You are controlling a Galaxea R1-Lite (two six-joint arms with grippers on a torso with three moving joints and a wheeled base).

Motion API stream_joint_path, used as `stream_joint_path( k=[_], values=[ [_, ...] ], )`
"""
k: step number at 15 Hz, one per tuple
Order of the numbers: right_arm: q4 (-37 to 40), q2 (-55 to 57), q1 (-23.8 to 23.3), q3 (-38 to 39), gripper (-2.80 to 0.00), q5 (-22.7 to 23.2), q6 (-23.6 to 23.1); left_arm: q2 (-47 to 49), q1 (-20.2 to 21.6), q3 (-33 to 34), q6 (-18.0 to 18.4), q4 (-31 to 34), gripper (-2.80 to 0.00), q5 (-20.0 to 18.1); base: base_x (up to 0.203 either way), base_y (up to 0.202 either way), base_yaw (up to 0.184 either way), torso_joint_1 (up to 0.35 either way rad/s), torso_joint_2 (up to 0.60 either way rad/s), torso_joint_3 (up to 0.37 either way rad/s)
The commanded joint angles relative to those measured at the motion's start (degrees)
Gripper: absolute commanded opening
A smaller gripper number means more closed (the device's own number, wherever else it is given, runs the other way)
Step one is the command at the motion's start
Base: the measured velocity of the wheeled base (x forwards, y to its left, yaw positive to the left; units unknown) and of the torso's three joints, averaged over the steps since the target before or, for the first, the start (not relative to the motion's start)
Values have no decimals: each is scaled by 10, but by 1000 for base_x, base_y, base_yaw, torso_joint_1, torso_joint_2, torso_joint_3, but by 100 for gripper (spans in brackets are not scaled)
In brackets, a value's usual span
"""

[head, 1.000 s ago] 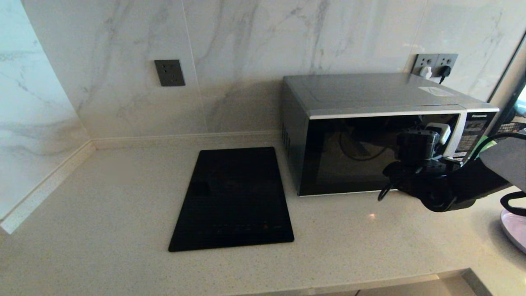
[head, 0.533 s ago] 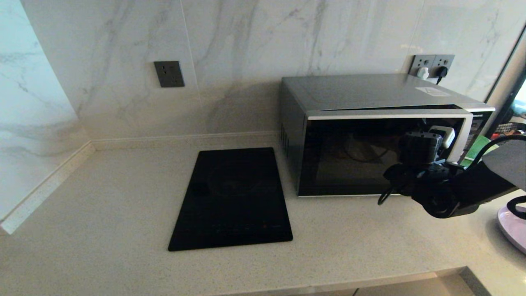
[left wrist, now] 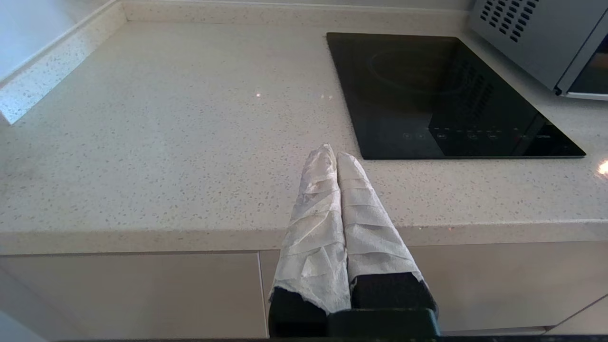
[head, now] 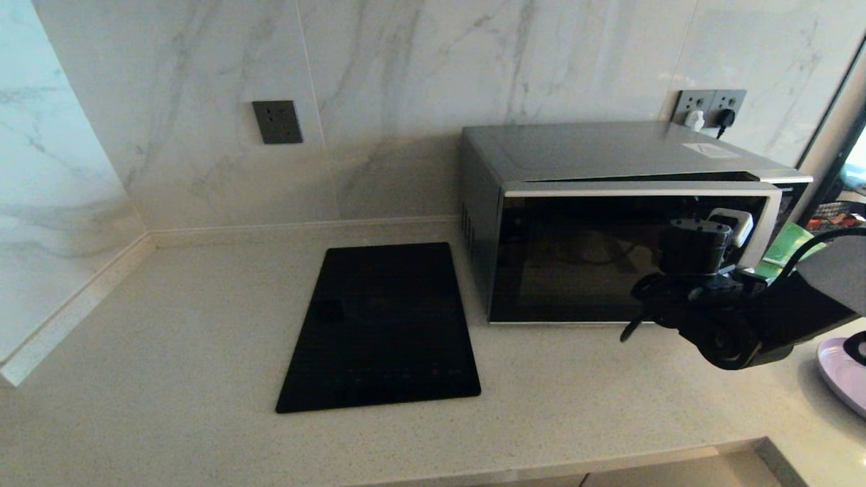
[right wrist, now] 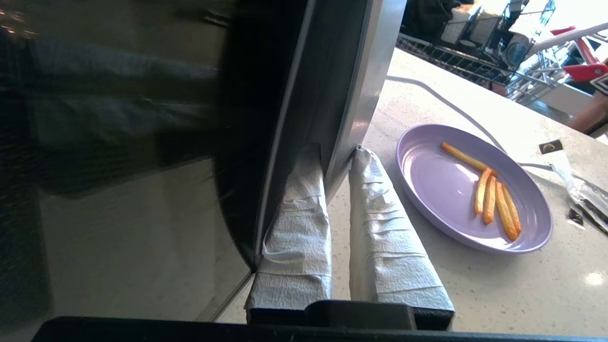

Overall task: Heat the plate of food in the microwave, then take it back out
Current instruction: Open the microwave oven

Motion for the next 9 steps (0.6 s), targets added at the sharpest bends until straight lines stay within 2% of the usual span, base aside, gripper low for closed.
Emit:
stream_joint_path(
  k=[1,6,9],
  values=[
    [-14,-2,14,6,-280,-2,0,1,0,0,0,0,-280,0,0,0,0,0,0,0],
    [-39,-1,35,12,-280,-2,-1,1,0,0,0,0,-280,0,0,0,0,0,0,0],
    [-73,-39,36,12,-280,1,-19,1,0,0,0,0,-280,0,0,0,0,0,0,0]
  ],
)
